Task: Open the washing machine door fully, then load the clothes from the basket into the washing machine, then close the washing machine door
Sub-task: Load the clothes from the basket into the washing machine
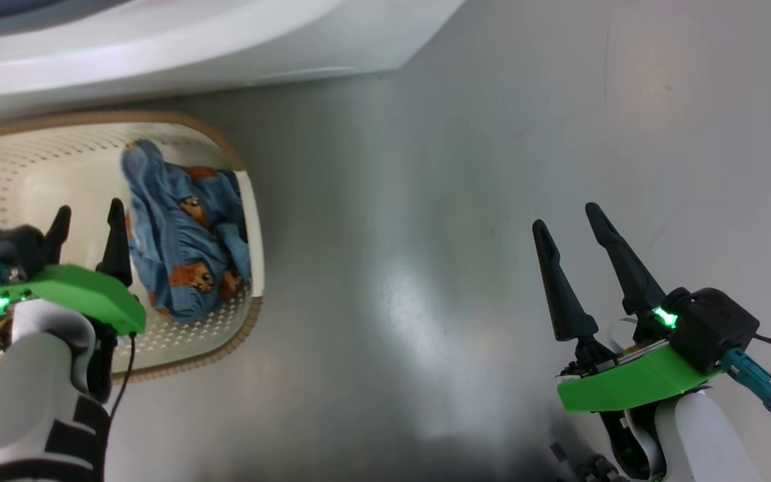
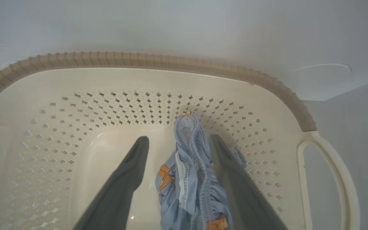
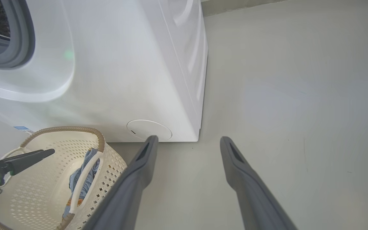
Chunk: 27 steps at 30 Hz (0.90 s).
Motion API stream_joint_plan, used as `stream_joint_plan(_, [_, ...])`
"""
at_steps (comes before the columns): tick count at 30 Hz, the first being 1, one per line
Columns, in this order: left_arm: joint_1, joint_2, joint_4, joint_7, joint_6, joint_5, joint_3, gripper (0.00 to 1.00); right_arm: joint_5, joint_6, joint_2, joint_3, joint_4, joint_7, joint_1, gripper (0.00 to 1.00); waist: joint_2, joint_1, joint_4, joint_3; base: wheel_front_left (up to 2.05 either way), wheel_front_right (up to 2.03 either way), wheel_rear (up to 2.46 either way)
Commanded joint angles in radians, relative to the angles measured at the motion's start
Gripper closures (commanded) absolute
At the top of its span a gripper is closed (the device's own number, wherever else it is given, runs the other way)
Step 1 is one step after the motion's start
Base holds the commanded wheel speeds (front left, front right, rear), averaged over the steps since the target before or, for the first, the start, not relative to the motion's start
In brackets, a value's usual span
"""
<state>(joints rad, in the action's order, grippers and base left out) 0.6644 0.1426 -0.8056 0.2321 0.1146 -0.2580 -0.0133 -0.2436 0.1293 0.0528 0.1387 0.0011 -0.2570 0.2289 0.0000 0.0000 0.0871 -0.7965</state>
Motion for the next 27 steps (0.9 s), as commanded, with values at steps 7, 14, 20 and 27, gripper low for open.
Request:
stream_joint_plan(7, [0.058, 0.066, -0.127, -0.050, 0.014, -0.051, 0.017, 0.00, -0.031, 0.001, -0.003, 0.033, -0.028, -0.005, 0.001, 0.00, 0.0000, 0.0000, 0.048, -0.075, 0.00, 0.00, 0.00])
stream_joint_plan(14, [0.078, 0.083, -0.130, -0.097, 0.016, -0.179, 0.158, 0.00, -0.041, 0.001, -0.003, 0.034, -0.026, -0.005, 0.011, 0.00, 0.0000, 0.0000, 0.051, -0.100, 0.00, 0.00, 0.00])
stream_joint_plan(20, [0.091, 0.137, -0.153, -0.098, 0.016, -0.210, 0.221, 0.00, -0.045, 0.001, -0.003, 0.041, -0.025, -0.005, 0.020, 0.00, 0.0000, 0.0000, 0.052, -0.109, 0.00, 0.00, 0.00])
stream_joint_plan(27, [0.134, 0.144, -0.195, -0.095, 0.016, -0.245, 0.263, 0.00, -0.050, 0.001, -0.003, 0.043, -0.028, -0.005, 0.026, 0.00, 0.0000, 0.0000, 0.064, -0.133, 0.00, 0.00, 0.00])
